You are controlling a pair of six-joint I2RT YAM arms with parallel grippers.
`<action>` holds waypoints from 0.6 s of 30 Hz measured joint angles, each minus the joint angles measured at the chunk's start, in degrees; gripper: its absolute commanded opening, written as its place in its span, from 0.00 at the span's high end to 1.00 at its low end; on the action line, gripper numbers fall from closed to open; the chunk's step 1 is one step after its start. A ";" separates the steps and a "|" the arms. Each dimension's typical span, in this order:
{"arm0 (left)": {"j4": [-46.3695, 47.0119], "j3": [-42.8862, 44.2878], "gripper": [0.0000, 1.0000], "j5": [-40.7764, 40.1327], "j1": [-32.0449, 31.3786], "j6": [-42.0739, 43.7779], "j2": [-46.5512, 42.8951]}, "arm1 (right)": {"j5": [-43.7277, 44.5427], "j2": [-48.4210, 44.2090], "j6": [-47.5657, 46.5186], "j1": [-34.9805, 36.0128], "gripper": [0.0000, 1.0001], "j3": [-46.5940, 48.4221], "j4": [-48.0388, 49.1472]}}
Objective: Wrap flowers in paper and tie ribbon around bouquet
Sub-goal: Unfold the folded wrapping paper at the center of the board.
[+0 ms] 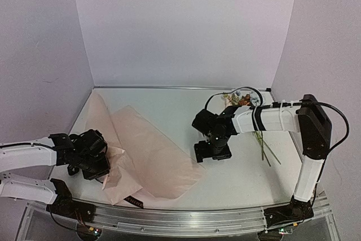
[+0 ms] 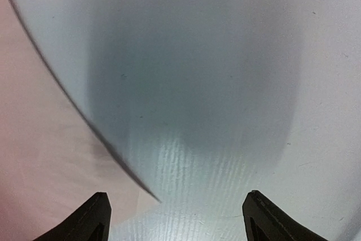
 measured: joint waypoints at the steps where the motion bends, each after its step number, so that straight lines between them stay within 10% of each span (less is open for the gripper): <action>1: 0.44 -0.35 1.00 0.43 0.14 -0.67 1.29 | -0.24 0.67 -0.27 0.82 0.18 1.20 -0.35; 18: 3.64 -0.99 1.00 5.01 0.73 -1.71 5.05 | -2.62 10.73 -0.92 5.47 0.33 8.44 -3.20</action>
